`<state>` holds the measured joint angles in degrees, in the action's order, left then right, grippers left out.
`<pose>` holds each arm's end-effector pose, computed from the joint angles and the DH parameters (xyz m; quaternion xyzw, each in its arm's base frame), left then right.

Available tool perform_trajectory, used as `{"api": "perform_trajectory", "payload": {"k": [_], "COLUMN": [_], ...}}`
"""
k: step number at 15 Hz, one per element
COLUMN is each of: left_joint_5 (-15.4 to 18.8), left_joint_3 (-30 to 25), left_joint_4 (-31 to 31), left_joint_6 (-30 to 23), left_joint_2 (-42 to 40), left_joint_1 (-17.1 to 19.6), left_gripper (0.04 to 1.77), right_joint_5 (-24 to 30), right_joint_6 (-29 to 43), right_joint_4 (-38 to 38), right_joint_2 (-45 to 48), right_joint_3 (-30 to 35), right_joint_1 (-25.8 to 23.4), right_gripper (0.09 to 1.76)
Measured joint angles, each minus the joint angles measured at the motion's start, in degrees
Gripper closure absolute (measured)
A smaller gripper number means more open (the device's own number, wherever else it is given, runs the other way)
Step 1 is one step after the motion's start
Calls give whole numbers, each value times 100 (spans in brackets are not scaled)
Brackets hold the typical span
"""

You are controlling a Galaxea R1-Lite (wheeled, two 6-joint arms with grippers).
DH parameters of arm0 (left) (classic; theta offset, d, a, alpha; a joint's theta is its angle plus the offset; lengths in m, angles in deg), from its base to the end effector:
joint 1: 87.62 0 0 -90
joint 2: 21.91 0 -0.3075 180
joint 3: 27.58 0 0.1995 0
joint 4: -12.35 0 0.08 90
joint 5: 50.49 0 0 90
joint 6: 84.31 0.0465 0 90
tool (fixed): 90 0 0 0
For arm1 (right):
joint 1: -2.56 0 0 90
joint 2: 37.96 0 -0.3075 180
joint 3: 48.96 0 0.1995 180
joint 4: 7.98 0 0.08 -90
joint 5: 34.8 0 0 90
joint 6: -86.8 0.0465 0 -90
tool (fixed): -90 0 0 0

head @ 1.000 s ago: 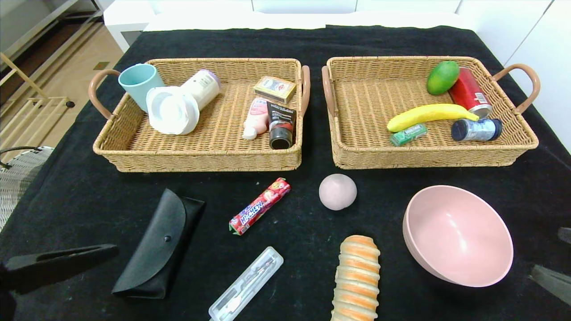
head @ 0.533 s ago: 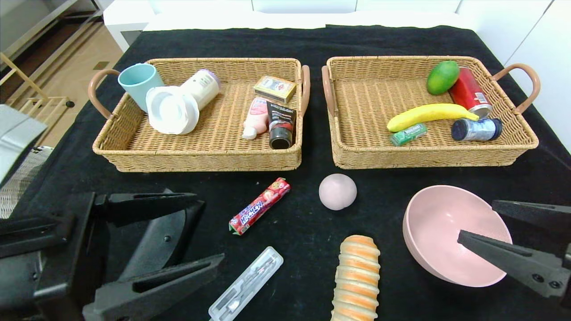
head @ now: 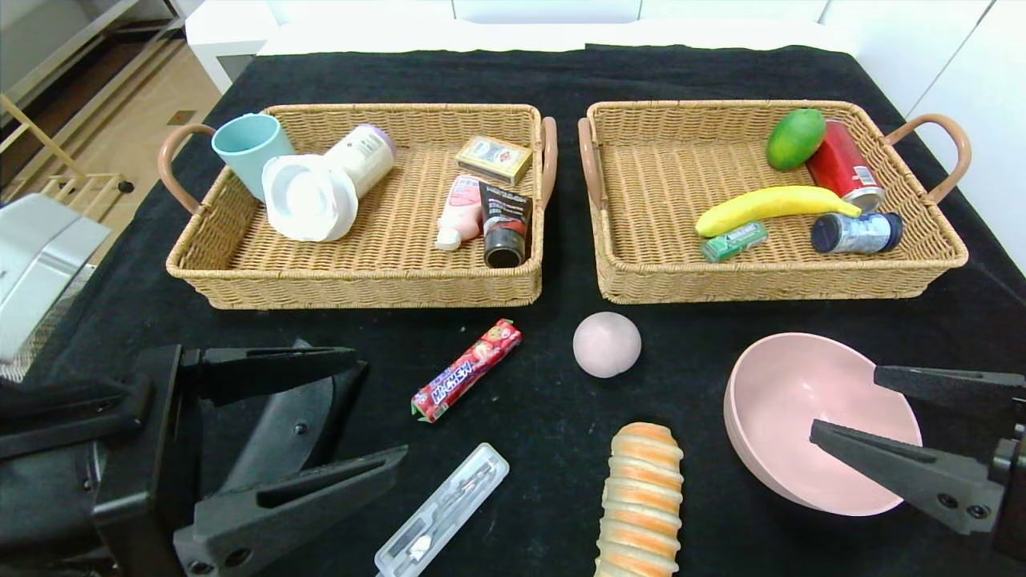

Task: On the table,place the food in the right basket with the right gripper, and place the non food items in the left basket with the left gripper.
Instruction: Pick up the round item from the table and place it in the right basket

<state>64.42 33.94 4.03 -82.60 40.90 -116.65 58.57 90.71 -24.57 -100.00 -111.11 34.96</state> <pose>0.1474 -0.1042 0.2486 0.0163 0.0770 -0.4531 0.8880 0.1476 0.0969 0.2361 -0.0038 0.1490 0.2990 0.9425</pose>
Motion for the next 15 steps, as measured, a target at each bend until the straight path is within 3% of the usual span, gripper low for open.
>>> {"api": "perform_trajectory", "payload": {"k": [4,12,15], "left_joint_5": [0,-27,-27], "left_joint_3": [0,18,20], "left_joint_4": [-33,-38,15], "left_joint_6": [5,11,11], "left_joint_2": [-49,-90,-126], "left_joint_1": [1,11,34], "left_gripper": [9,9,9], "right_joint_5": [-302,-1911,-2556], "right_joint_6": [2,30,366], "right_joint_4": [-356,-407,-383], "right_joint_2": [-124,-1580,-2330], "right_joint_3": [-357,-1477,-2018], "right_joint_1": [150,1376,1720], "right_gripper": [14,14,14]}}
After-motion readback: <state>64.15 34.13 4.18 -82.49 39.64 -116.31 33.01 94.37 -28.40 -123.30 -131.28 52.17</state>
